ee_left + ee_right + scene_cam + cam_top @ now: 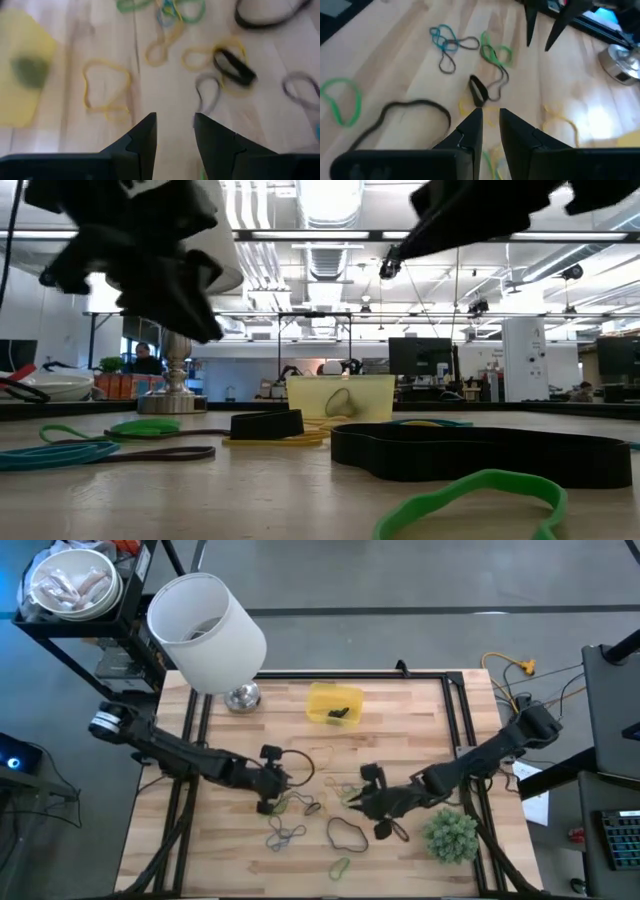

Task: Pick and place rubber bands into bin
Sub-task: Put the black rubber band into the yellow bin

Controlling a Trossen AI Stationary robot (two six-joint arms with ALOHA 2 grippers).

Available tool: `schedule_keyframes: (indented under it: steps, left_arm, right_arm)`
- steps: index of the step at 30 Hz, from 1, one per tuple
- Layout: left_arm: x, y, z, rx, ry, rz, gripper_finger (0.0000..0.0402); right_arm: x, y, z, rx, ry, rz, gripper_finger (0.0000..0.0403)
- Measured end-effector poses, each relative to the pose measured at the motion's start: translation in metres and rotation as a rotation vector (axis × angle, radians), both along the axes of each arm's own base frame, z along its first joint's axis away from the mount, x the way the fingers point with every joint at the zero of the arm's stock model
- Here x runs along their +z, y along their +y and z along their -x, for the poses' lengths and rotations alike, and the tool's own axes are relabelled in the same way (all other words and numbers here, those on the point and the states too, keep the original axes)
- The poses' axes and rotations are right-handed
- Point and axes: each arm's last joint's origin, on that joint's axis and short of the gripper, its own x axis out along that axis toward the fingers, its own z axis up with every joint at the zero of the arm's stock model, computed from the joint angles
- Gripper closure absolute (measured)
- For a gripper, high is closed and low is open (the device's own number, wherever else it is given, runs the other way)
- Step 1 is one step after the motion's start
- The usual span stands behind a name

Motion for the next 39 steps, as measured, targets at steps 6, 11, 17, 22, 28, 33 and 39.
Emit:
schedule_keyframes:
  steps: [6, 11, 17, 22, 28, 33, 39]
  left_arm:
    - [0.009, -0.007, 0.005, -0.016, -0.05, 0.034, 0.0285]
    - [0.014, -0.013, 0.012, -0.047, -0.068, 0.041, 0.0285]
    - [0.017, -0.019, 0.016, -0.075, -0.079, 0.047, 0.0285]
    - [0.017, -0.02, 0.016, -0.082, -0.083, 0.049, 0.0285]
    - [0.018, -0.021, 0.017, -0.085, -0.084, 0.05, 0.0285]
    - [0.017, -0.022, 0.017, -0.088, -0.082, 0.049, 0.0285]
    - [0.017, -0.022, 0.017, -0.088, -0.081, 0.049, 0.0285]
  right_arm:
    - [-0.025, 0.01, -0.028, 0.052, 0.1, -0.03, 0.0344]
    - [-0.029, 0.017, -0.055, 0.088, 0.141, -0.07, 0.0344]
    - [-0.043, 0.019, -0.071, 0.058, 0.258, -0.056, 0.0344]
    - [-0.063, 0.02, -0.083, 0.053, 0.346, -0.05, 0.0336]
    - [-0.065, 0.011, -0.093, -0.033, 0.424, -0.077, 0.0301]
    - [-0.068, 0.009, -0.093, -0.027, 0.455, -0.108, 0.027]
    - [-0.071, 0.009, -0.092, -0.032, 0.465, -0.112, 0.0255]
